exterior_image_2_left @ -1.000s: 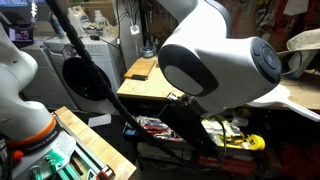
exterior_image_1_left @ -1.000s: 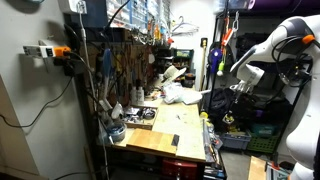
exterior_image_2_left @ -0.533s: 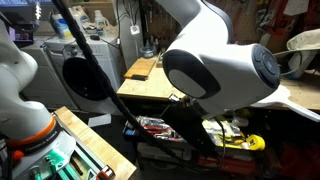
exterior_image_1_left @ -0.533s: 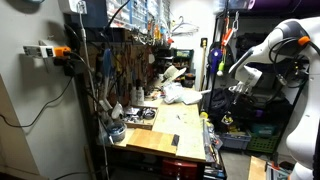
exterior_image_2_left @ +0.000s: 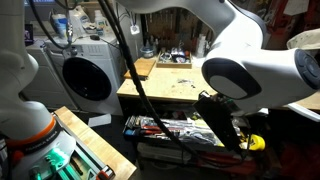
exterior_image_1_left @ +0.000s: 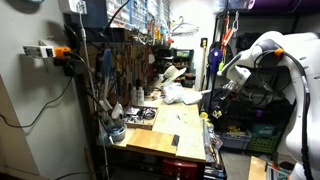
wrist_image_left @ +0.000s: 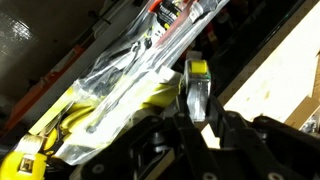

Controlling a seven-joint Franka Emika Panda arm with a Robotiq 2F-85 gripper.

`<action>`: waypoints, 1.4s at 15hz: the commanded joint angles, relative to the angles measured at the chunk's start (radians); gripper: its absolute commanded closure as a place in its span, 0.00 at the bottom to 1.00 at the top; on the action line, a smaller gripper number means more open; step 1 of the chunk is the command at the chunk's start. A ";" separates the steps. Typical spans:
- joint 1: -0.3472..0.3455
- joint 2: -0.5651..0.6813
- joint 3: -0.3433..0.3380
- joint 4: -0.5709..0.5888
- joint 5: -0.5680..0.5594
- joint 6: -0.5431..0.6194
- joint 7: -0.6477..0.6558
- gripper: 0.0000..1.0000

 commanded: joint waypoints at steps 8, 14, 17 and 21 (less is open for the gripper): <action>-0.227 0.365 0.133 0.421 0.198 -0.129 0.246 0.93; -0.193 0.297 0.138 0.330 0.152 -0.061 0.181 0.76; -0.187 0.350 0.139 0.400 0.166 -0.050 0.279 0.92; -0.214 0.465 0.157 0.551 0.189 -0.035 0.495 0.92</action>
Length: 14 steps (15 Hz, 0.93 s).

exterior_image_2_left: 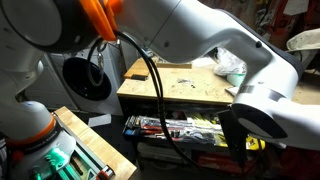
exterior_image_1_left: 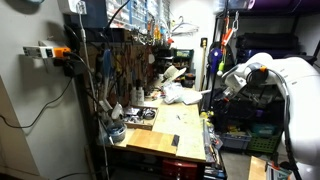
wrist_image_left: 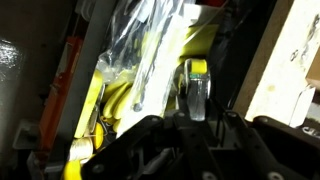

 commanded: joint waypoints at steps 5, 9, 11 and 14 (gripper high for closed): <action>-0.082 0.240 0.072 0.321 0.029 0.064 0.355 0.92; -0.107 0.324 0.110 0.437 0.012 0.127 0.471 0.92; -0.112 0.368 0.127 0.494 0.006 0.153 0.520 0.92; -0.108 0.425 0.139 0.569 -0.013 0.192 0.595 0.92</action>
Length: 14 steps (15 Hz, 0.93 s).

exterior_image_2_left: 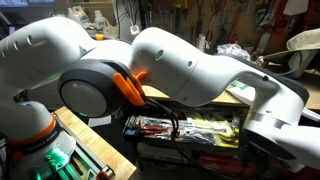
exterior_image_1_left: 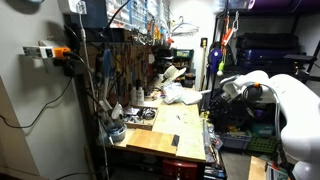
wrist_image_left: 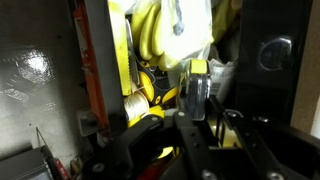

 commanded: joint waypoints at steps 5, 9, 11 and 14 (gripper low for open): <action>-0.010 0.171 0.039 0.226 -0.081 0.071 0.165 0.92; -0.010 0.223 0.069 0.293 -0.125 0.077 0.226 0.92; -0.010 0.247 0.092 0.328 -0.140 0.067 0.250 0.92; -0.007 0.283 0.127 0.382 -0.155 0.066 0.270 0.91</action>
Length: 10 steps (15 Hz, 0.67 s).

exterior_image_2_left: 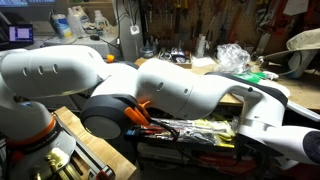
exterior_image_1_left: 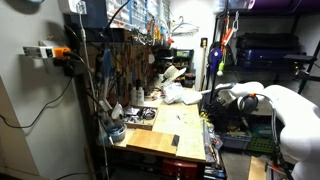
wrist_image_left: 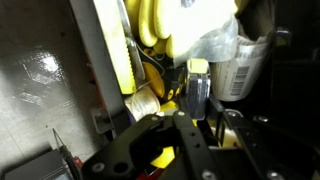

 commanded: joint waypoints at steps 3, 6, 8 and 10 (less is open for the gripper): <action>-0.006 0.117 0.068 0.172 -0.054 -0.006 0.053 0.92; -0.007 0.155 0.090 0.223 -0.077 -0.021 0.053 0.92; -0.009 0.090 0.098 0.111 -0.080 0.017 0.020 0.51; -0.010 0.090 0.097 0.117 -0.097 0.006 0.021 0.44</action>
